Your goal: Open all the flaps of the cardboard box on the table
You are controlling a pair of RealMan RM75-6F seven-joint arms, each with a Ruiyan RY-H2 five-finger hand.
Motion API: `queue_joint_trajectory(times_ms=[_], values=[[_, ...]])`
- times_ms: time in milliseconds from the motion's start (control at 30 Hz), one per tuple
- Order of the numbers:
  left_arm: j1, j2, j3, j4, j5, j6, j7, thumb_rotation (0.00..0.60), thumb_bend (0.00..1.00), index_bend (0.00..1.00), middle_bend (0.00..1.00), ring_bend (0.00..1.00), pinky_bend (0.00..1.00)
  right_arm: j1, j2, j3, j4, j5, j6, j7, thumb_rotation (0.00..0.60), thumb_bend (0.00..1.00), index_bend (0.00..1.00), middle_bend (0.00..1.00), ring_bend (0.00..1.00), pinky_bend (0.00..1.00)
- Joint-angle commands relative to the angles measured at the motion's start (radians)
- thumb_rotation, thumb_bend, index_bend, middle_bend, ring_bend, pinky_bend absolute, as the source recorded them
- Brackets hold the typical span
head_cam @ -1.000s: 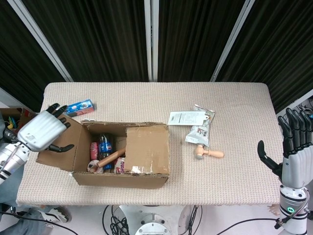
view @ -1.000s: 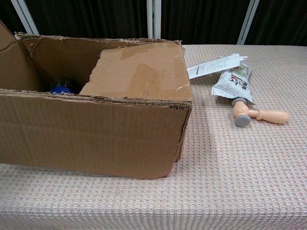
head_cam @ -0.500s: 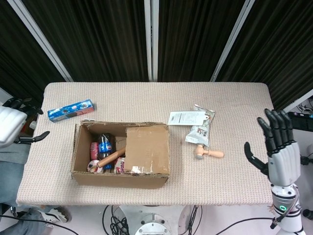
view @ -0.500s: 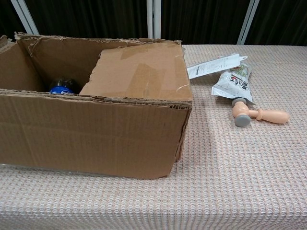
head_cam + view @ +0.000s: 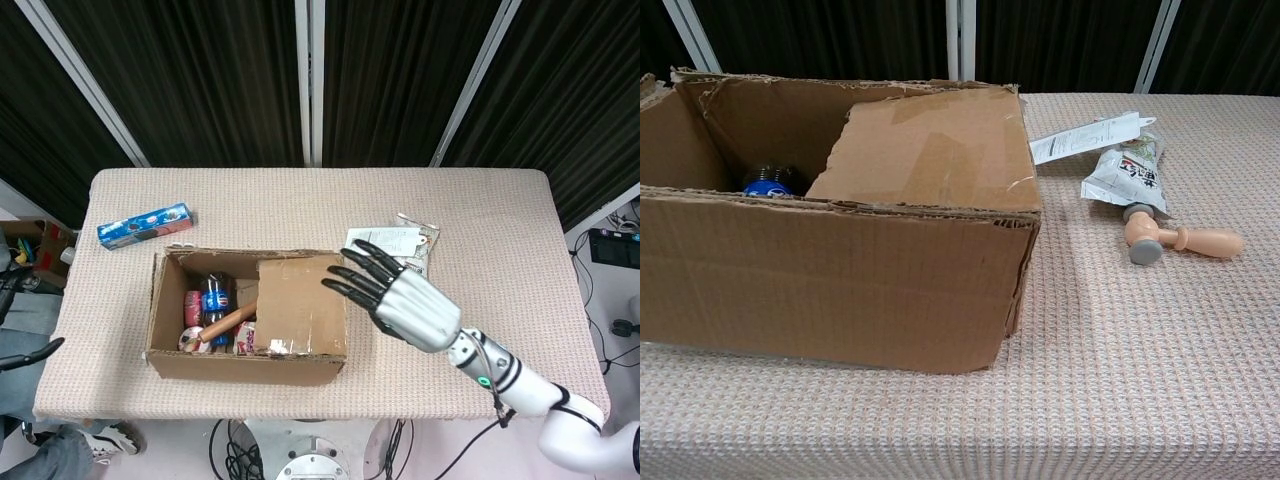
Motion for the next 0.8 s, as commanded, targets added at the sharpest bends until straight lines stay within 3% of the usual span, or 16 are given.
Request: queue_joint_trajectory(times_ms=[33,167,267,467,700,800], values=[[0.019,-0.034,0.008,0.035,0.007,0.015,0.002,0.168,0.08,0.07,0.10,0.11,0.22,0.295,-0.024,0.122,-0.047,0.298,-0.356,-0.070,0.600,0.89,0.25,0.22,0.00,0.00],[0.031,-0.049,0.008,0.053,0.007,0.019,-0.004,0.167,0.08,0.07,0.10,0.10,0.22,0.451,-0.095,0.149,0.016,0.452,-0.484,-0.135,0.600,0.94,0.31,0.25,0.00,0.00],[0.036,-0.059,0.004,0.069,0.005,0.019,-0.008,0.169,0.08,0.07,0.10,0.10,0.22,0.558,-0.158,0.139,0.090,0.557,-0.532,-0.205,0.600,0.98,0.34,0.26,0.00,0.00],[0.040,-0.069,0.003,0.093,0.011,0.010,-0.030,0.164,0.08,0.07,0.10,0.10,0.22,0.719,-0.246,0.054,0.173,0.760,-0.525,-0.348,0.600,1.00,0.35,0.26,0.00,0.00],[0.045,-0.082,-0.005,0.121,0.032,0.027,-0.083,0.164,0.04,0.07,0.12,0.10,0.22,0.855,-0.311,-0.086,0.232,0.987,-0.421,-0.532,0.600,1.00,0.36,0.26,0.00,0.00],[0.047,-0.085,-0.007,0.126,0.036,0.030,-0.077,0.164,0.04,0.07,0.12,0.10,0.22,0.886,-0.328,-0.119,0.232,1.056,-0.385,-0.567,0.600,1.00,0.37,0.28,0.00,0.00]])
